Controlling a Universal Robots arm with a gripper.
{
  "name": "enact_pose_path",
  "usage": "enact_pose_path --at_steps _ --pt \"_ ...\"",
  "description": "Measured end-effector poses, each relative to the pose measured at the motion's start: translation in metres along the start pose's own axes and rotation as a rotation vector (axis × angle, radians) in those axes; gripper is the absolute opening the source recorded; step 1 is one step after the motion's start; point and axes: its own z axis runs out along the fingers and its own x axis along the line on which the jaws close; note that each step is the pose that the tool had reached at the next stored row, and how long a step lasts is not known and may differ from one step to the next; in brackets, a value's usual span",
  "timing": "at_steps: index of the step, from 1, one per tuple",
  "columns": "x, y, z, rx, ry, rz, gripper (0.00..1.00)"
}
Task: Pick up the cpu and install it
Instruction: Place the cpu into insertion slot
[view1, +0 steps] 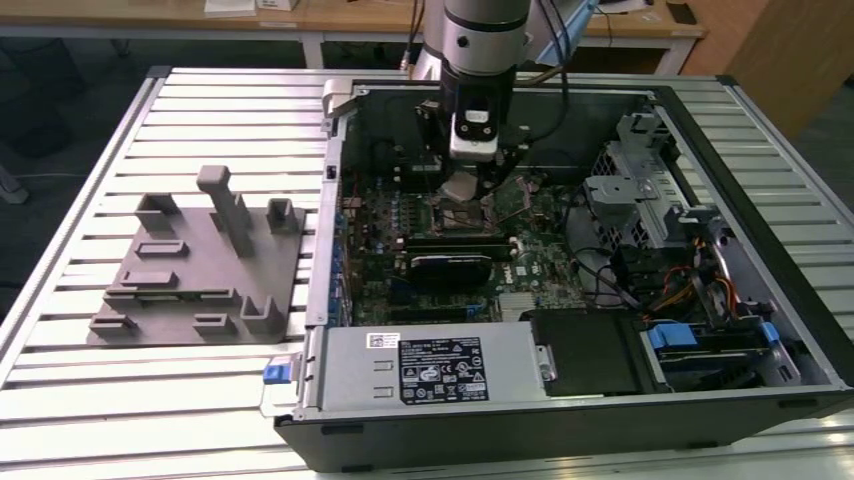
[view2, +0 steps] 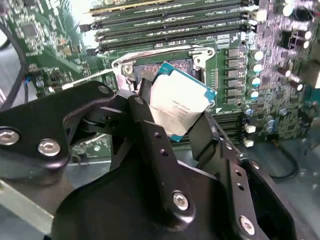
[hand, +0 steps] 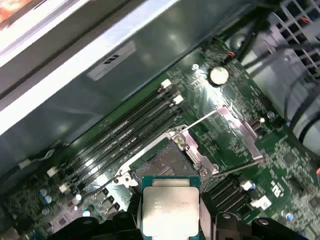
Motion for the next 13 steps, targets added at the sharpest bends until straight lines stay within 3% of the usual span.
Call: enact_pose_path --at_steps 13 --pt "0.0001 -0.0001 0.0037 0.0047 -0.0041 0.246 0.54"
